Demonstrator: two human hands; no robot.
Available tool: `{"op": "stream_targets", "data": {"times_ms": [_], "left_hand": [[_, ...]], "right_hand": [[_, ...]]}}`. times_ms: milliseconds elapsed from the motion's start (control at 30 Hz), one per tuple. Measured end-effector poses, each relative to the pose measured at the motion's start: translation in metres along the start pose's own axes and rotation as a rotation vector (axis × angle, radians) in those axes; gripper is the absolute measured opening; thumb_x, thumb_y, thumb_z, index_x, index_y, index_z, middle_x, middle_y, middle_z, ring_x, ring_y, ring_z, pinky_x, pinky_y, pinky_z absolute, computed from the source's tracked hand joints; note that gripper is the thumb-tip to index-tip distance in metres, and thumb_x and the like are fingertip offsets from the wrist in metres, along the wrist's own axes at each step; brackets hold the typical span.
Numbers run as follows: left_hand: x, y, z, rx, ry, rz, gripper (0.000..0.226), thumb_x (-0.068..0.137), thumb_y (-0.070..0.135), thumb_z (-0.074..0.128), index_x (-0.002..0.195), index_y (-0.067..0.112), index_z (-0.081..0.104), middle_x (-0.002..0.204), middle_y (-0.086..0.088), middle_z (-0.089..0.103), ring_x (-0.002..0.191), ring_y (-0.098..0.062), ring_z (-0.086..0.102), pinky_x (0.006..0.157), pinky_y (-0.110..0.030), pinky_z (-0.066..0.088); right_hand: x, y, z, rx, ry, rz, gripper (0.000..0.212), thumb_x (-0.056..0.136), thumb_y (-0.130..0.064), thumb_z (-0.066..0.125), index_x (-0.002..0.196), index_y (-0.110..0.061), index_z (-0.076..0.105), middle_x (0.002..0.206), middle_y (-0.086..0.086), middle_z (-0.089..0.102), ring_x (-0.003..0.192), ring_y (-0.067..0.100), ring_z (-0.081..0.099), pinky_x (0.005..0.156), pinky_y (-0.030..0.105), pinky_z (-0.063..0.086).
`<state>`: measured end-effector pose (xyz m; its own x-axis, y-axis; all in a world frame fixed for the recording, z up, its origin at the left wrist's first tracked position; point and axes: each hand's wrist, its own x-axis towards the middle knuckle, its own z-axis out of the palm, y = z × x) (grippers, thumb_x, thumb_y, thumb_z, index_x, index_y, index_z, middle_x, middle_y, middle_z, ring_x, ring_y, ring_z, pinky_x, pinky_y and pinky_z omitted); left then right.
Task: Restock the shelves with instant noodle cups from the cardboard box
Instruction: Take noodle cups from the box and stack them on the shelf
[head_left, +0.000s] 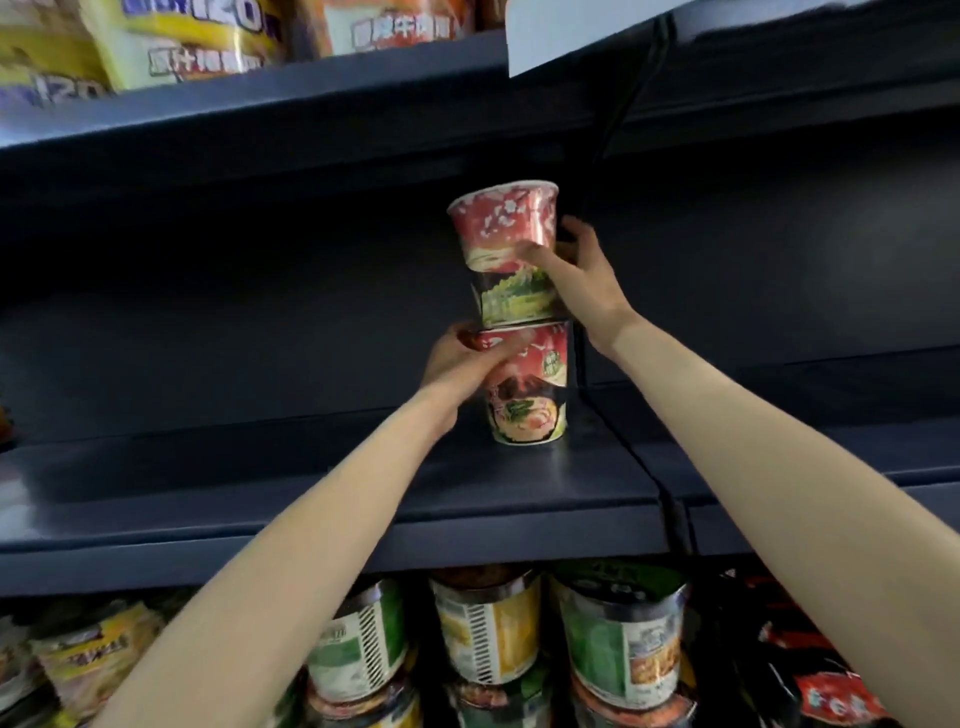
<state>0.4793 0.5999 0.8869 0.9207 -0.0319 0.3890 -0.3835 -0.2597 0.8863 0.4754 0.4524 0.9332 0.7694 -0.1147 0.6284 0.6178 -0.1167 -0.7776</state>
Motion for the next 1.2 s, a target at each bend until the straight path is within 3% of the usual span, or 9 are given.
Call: {"op": "stream_targets", "data": {"times_ms": [100,200,433,500,667,767,867,1000,1200], "left_hand": [[0.010,-0.002,-0.002,0.035,-0.039,0.047,0.079,0.055,0.055,0.080,0.120,0.018,0.054,0.107,0.006,0.067,0.095,-0.009,0.063,0.080,-0.023,0.049],[0.015,-0.005,0.000,0.077,-0.056,0.079,0.083,0.057,0.057,0.079,0.124,0.016,0.052,0.111,0.004,0.066,0.101,-0.012,0.062,0.090,-0.027,0.049],[0.008,0.003,0.008,0.141,-0.090,0.147,0.083,0.066,0.055,0.075,0.134,0.018,0.042,0.115,0.006,0.058,0.100,-0.010,0.056,0.078,-0.020,0.042],[0.004,0.006,0.009,0.111,-0.132,0.153,0.095,0.068,0.050,0.076,0.144,0.020,0.028,0.128,0.005,0.054,0.114,-0.014,0.053,0.087,-0.025,0.042],[-0.017,0.020,0.000,0.235,-0.103,0.128,0.126,0.065,0.044,0.081,0.149,0.029,-0.012,0.159,-0.005,0.006,0.145,-0.025,0.011,0.115,-0.048,0.020],[-0.042,0.029,-0.006,0.358,0.009,0.199,0.105,0.074,0.042,0.075,0.150,0.028,0.004,0.158,-0.006,0.002,0.145,-0.027,0.001,0.116,-0.048,0.015],[-0.089,0.036,0.006,0.405,0.151,0.422,0.070,0.081,0.038,0.068,0.142,0.027,0.034,0.151,-0.003,0.024,0.139,-0.022,0.016,0.106,-0.031,0.022],[-0.170,0.036,0.054,0.247,0.300,0.705,0.038,0.085,0.037,0.059,0.120,0.021,0.056,0.107,0.010,0.059,0.106,-0.013,0.051,0.089,-0.023,0.041],[-0.314,0.008,0.161,0.060,0.269,0.872,0.020,0.091,0.020,0.052,0.100,0.005,0.064,0.075,0.006,0.060,0.067,-0.013,0.058,0.066,-0.027,0.049]], "right_hand": [[-0.005,0.002,-0.002,-0.033,0.003,-0.023,0.086,0.083,-0.037,0.070,0.149,-0.019,0.018,0.123,-0.005,0.050,0.102,0.005,0.056,0.083,0.021,0.048],[-0.011,0.007,-0.005,-0.196,-0.019,-0.058,0.096,0.077,-0.034,0.077,0.149,-0.018,0.016,0.130,-0.001,0.050,0.114,0.012,0.054,0.094,0.029,0.047],[-0.020,0.008,-0.013,-0.282,0.058,-0.066,0.097,0.072,-0.035,0.080,0.147,-0.021,0.021,0.136,0.001,0.049,0.117,0.014,0.052,0.098,0.033,0.046],[-0.024,0.007,-0.013,-0.289,0.051,-0.057,0.097,0.073,-0.034,0.080,0.148,-0.020,0.020,0.137,0.002,0.048,0.118,0.014,0.051,0.100,0.033,0.045],[-0.044,0.002,-0.020,-0.352,0.054,-0.064,0.089,0.077,-0.035,0.076,0.148,-0.020,0.022,0.144,0.007,0.034,0.131,0.021,0.038,0.107,0.035,0.037],[-0.071,-0.008,-0.036,-0.458,0.121,-0.155,0.068,0.085,-0.030,0.068,0.143,-0.021,0.034,0.144,0.005,0.037,0.131,0.019,0.039,0.098,0.026,0.036],[-0.114,-0.016,-0.062,-0.532,0.197,-0.330,0.042,0.089,-0.029,0.063,0.130,-0.025,0.051,0.131,-0.004,0.052,0.123,0.014,0.045,0.104,0.034,0.038],[-0.196,-0.024,-0.113,-0.627,0.365,-0.575,0.024,0.091,-0.023,0.059,0.113,-0.017,0.063,0.111,-0.011,0.062,0.110,0.009,0.053,0.099,0.044,0.043],[-0.362,-0.021,-0.223,-0.802,0.300,-0.658,0.015,0.090,-0.008,0.061,0.100,0.001,0.067,0.101,0.001,0.062,0.095,0.019,0.059,0.091,0.024,0.044]]}}
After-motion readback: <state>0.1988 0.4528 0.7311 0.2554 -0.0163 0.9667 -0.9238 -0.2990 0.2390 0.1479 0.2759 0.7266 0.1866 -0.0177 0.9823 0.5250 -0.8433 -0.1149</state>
